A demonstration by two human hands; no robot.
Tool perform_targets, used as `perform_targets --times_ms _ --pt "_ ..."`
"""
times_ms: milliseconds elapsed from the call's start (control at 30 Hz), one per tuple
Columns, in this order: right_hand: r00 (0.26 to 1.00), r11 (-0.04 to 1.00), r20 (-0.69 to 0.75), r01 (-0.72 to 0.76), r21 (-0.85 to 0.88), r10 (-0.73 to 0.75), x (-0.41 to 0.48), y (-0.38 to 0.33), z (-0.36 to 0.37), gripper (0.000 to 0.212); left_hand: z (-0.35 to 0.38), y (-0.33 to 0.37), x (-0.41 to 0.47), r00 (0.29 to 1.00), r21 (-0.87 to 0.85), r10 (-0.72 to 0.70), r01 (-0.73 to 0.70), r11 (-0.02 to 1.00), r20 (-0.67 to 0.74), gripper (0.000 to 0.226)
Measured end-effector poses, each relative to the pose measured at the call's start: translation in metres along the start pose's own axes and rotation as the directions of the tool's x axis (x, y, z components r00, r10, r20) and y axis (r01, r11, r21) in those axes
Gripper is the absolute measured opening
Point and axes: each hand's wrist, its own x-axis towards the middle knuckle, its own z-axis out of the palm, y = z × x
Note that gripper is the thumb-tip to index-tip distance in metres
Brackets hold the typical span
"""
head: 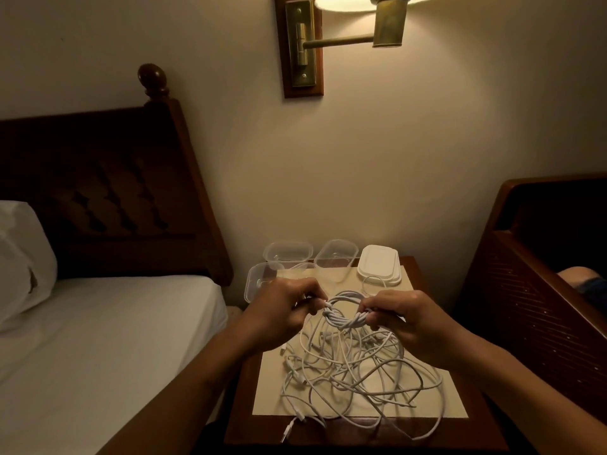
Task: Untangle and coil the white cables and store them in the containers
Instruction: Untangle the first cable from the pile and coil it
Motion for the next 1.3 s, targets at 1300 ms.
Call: perform_targets --times_ms 1300 --pt "0.818 0.852 -0.335 -0.518 -0.075 0.468 0.206 0.209 0.071 0.025 0.174 -0.152 -0.010 0.871 0.341 -0.488 0.475 0.811 -0.052 0.066"
